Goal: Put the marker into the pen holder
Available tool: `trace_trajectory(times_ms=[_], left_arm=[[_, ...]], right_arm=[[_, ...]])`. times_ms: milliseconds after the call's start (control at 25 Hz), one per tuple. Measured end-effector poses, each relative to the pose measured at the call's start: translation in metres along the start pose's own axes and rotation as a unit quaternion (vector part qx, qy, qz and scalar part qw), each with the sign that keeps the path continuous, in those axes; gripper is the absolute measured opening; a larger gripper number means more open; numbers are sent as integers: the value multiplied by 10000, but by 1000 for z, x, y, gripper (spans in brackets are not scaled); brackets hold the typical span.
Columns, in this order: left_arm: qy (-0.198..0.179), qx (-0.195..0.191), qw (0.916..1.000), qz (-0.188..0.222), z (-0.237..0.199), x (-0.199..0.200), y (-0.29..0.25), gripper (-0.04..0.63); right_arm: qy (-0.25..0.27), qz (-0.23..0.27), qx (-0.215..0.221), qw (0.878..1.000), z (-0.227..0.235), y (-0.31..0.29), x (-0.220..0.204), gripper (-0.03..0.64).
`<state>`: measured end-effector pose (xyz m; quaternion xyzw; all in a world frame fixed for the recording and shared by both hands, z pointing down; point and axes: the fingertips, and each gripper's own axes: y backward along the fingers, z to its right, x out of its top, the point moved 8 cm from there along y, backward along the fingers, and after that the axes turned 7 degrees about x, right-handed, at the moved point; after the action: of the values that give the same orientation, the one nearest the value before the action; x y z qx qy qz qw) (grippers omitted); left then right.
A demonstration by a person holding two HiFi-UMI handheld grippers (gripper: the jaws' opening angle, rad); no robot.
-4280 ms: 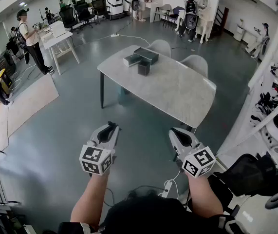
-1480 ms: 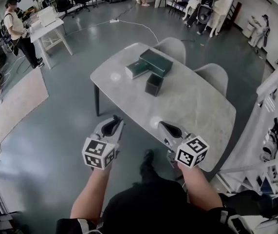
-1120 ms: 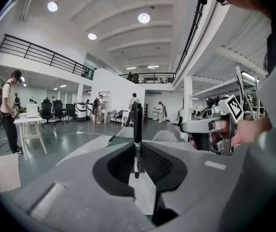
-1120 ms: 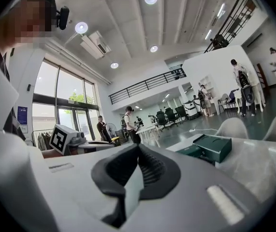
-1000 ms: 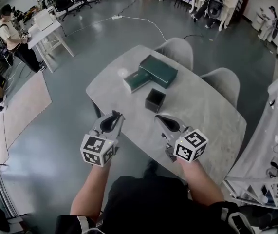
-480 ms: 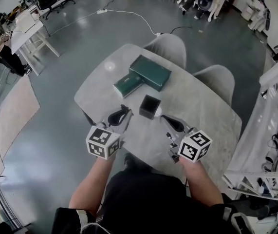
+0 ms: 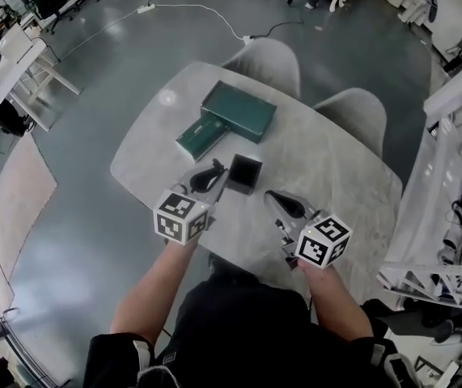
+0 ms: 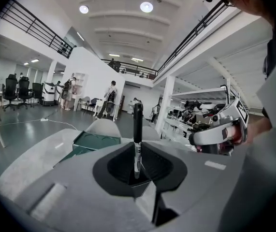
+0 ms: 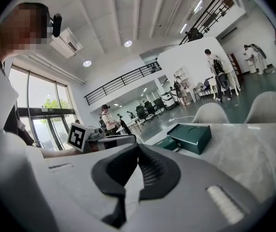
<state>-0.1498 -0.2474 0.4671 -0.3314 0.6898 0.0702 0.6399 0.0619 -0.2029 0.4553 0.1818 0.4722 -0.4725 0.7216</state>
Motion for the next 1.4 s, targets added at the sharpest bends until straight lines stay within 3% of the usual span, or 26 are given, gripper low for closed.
trace_trajectory(times_ms=[240, 440, 720, 1160, 1400], left_arm=[[317, -284, 9989, -198, -12, -22, -37, 52], [37, -235, 9987, -451, -19, -50, -66, 52], [136, -249, 9980, -559, -21, -70, -78, 52], [-614, -279, 9906, -1191, -16, -81, -84, 54], [-628, -232, 9865, -1494, -21, -88, -84, 54]], right_arm=[[-185, -103, -118, 9997, 9, 2, -13, 3], [-247, -127, -144, 9995, 13, 3, -18, 2], [-224, -153, -186, 9995, 15, 12, -22, 2], [-159, -150, -175, 9996, 14, 21, -20, 2], [-178, -204, -112, 9996, 14, 20, -24, 2]])
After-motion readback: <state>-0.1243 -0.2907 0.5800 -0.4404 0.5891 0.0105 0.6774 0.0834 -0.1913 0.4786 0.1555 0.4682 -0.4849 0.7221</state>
